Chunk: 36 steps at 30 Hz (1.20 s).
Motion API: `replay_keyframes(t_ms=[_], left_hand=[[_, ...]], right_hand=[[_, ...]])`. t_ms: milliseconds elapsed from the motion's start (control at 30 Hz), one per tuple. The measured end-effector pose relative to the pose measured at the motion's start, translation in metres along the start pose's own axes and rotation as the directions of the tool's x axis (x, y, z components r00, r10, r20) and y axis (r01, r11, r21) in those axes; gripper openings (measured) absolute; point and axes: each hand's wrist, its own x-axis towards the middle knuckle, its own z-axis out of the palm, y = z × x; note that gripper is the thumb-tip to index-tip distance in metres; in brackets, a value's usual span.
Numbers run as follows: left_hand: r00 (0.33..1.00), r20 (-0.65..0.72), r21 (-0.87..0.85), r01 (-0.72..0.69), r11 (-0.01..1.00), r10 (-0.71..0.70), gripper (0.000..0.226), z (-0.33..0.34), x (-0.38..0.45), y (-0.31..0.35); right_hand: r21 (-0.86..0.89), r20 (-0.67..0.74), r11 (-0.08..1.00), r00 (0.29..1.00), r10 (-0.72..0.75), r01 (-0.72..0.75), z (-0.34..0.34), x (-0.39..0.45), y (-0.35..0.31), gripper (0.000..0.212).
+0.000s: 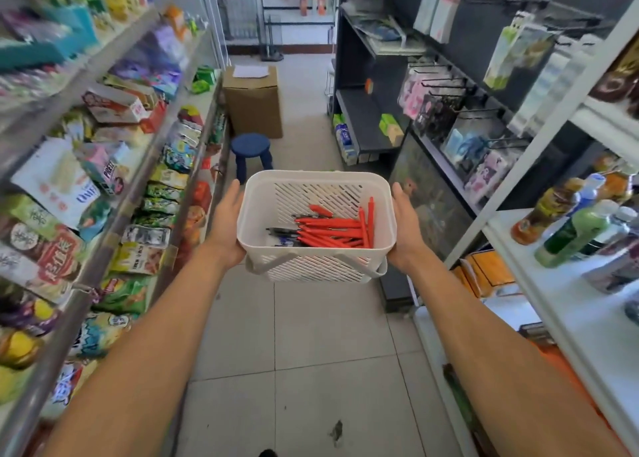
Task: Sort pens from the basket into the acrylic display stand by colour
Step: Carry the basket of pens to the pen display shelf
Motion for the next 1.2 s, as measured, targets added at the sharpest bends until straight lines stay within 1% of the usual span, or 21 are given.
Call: replay_keyframes(t_ms=[67, 133, 233, 400, 667, 800, 867, 1000, 1100, 1200], left_hand=[[1.0, -0.004, -0.018, -0.014, 1.0, 0.014, 0.066, 0.003, 0.001, -0.004], [1.0, -0.014, -0.036, -0.025, 0.999, 0.024, 0.068, 0.007, 0.003, -0.007], [0.999, -0.024, -0.037, -0.04, 0.999, 0.04, 0.07, 0.015, 0.007, -0.005], [0.996, -0.051, -0.006, -0.079, 0.997, 0.079, 0.06, 0.025, 0.021, 0.006], [0.997, -0.061, -0.014, -0.053, 0.998, 0.052, 0.063, 0.01, 0.071, 0.035], [0.998, -0.053, -0.001, -0.028, 1.0, 0.028, 0.065, -0.013, 0.126, 0.058], [0.998, -0.061, 0.007, -0.03, 1.0, 0.031, 0.064, -0.027, 0.163, 0.073], [1.0, -0.012, 0.024, 0.003, 1.0, -0.002, 0.066, -0.047, 0.227, 0.11], [1.0, -0.026, 0.041, -0.001, 0.999, 0.002, 0.063, -0.059, 0.277, 0.141], [1.0, -0.015, 0.062, -0.013, 0.998, 0.014, 0.063, -0.065, 0.326, 0.176]], right_hand=[[-0.022, 0.019, 1.0, 1.0, 0.02, -0.019, -0.004, 0.006, -0.009, 0.074], [-0.02, 0.072, 0.999, 0.997, 0.033, -0.031, -0.008, 0.012, -0.016, 0.072], [-0.045, 0.109, 0.999, 0.994, 0.009, -0.004, -0.009, 0.016, -0.026, 0.067], [-0.061, 0.133, 0.998, 0.991, 0.013, -0.005, -0.01, 0.03, -0.035, 0.071], [-0.097, 0.153, 0.995, 0.988, -0.006, 0.021, 0.011, 0.09, -0.054, 0.067], [-0.084, 0.147, 0.996, 0.989, -0.02, 0.033, 0.028, 0.14, -0.055, 0.066], [-0.082, 0.115, 0.996, 0.993, -0.028, 0.037, 0.038, 0.173, -0.057, 0.067], [-0.03, 0.084, 0.999, 0.996, -0.035, 0.038, 0.062, 0.232, -0.068, 0.065], [-0.02, 0.066, 0.998, 0.996, -0.065, 0.066, 0.082, 0.283, -0.083, 0.063], [-0.024, 0.012, 0.998, 0.998, -0.065, 0.065, 0.1, 0.331, -0.096, 0.069]])
